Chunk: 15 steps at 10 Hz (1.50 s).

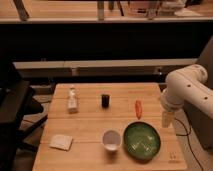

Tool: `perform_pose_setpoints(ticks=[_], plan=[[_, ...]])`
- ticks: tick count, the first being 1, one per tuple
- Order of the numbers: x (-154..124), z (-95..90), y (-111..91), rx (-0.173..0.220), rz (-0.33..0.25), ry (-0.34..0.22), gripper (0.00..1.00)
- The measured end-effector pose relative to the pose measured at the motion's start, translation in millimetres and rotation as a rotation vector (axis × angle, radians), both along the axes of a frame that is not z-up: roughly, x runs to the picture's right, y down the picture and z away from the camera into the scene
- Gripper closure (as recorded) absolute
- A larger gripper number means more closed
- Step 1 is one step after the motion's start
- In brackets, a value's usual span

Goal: Knock the eraser over

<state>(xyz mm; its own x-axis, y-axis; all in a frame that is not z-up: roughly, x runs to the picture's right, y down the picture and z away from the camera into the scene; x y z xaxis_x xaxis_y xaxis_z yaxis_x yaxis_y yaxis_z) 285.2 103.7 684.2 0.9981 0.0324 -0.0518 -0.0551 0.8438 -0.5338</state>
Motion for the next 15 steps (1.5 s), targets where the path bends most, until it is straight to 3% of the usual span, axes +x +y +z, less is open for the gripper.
perform_pose_setpoints(ticks=[7, 10, 15], plan=[[0, 3.0, -3, 0.003, -0.002, -0.002, 0.20], [-15, 27.0, -32, 0.025, -0.042, -0.033, 0.20], [-39, 44.3, -49, 0.050, -0.090, -0.059, 0.20]])
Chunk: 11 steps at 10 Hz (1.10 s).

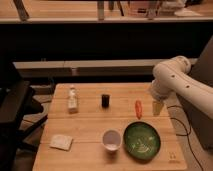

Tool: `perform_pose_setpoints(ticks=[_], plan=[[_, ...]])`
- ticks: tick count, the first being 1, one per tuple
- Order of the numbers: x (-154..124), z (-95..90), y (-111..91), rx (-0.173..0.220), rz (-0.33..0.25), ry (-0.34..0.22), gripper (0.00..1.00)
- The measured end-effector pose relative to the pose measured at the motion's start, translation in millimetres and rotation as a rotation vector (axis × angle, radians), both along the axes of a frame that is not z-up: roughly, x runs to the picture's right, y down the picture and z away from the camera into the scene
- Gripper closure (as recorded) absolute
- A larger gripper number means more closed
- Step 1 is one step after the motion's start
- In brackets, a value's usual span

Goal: Knock the eraser over

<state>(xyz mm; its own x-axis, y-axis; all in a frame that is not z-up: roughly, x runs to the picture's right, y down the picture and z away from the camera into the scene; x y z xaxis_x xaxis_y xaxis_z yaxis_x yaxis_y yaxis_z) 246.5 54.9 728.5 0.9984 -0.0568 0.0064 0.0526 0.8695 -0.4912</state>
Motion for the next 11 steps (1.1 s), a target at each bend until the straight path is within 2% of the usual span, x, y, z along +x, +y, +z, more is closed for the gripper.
perform_pose_setpoints(ticks=[3, 11], plan=[[-29, 16.2, -15, 0.011, -0.044, -0.037, 0.20], [-70, 43.0, -18, 0.013, -0.112, -0.122, 0.20]])
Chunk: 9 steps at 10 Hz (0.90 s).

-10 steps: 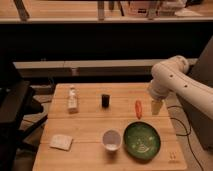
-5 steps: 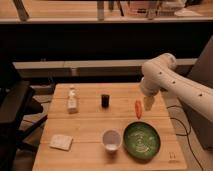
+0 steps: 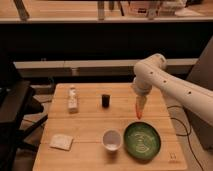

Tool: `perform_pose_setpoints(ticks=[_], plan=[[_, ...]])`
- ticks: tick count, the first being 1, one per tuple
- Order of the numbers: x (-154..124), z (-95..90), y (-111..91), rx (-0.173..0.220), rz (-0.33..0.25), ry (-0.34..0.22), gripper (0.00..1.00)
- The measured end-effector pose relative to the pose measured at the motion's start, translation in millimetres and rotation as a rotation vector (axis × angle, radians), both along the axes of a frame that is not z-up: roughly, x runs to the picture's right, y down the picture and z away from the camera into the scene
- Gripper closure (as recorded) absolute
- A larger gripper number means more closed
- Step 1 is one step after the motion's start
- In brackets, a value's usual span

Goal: Knock the eraser over

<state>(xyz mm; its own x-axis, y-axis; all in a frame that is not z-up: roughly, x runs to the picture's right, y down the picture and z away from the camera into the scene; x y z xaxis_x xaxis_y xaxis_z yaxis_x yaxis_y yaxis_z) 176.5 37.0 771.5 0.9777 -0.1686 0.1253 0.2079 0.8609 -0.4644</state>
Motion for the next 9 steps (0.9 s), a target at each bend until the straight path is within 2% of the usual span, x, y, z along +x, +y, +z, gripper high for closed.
perform_pose_setpoints(ticks=[6, 9], plan=[[-23, 19.9, -1, -0.003, -0.041, -0.050, 0.20], [-25, 28.6, -2, -0.005, -0.053, -0.064, 0.20]])
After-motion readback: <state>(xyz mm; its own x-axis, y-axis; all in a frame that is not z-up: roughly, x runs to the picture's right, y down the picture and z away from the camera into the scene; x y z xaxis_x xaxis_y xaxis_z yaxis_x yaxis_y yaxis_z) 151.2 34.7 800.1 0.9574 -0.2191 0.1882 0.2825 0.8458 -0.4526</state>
